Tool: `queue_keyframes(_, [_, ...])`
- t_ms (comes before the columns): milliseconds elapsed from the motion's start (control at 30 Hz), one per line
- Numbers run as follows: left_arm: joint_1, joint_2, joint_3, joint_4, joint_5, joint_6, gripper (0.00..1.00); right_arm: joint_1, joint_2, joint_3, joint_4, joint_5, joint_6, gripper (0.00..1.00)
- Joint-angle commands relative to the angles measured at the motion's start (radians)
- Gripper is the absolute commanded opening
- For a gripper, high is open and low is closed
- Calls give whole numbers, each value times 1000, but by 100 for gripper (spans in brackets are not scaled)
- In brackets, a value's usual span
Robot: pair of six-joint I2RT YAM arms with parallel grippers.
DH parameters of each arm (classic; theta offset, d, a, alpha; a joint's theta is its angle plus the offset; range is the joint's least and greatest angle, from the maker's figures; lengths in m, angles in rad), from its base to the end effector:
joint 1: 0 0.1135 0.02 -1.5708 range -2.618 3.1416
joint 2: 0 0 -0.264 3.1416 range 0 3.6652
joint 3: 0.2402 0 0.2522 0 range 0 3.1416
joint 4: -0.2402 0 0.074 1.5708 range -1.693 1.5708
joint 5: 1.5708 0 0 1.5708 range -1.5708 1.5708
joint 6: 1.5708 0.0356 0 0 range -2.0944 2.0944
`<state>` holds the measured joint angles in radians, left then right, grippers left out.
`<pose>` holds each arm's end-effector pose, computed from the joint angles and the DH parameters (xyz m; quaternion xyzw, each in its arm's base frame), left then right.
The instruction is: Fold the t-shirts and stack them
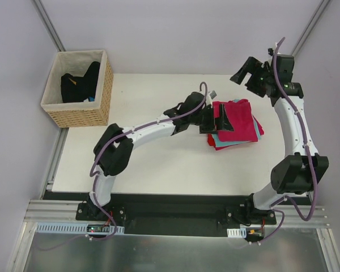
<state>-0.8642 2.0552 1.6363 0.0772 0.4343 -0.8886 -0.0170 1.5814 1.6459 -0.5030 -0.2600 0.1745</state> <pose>0.3076 -0.3834 0.2667 0.1145 0.7993 -0.5453 0.2250 0.3616 0.0030 0.4071 0.0108 0.8397 0.1509 0.5216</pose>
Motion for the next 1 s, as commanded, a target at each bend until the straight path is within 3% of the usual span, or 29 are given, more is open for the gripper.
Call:
queue_keyframes(0, [22, -182, -10, -40, -20, 60, 99, 11, 17, -23, 3, -76, 6, 100])
queue_keyframes(233, [27, -244, -32, -37, -37, 86, 99, 2, 81, -216, 258, -168, 65, 100])
queue_keyframes(367, [27, -189, -3, 106, 56, 79, 99, -23, 149, -241, 385, -277, 131, 100])
queue_keyframes(600, [33, -60, 0, 421, 203, -33, 99, -43, 166, -235, 422, -331, 129, 100])
queue_keyframes(967, [31, 174, 51, 650, 284, -182, 99, -70, 192, -305, 451, -324, 123, 99])
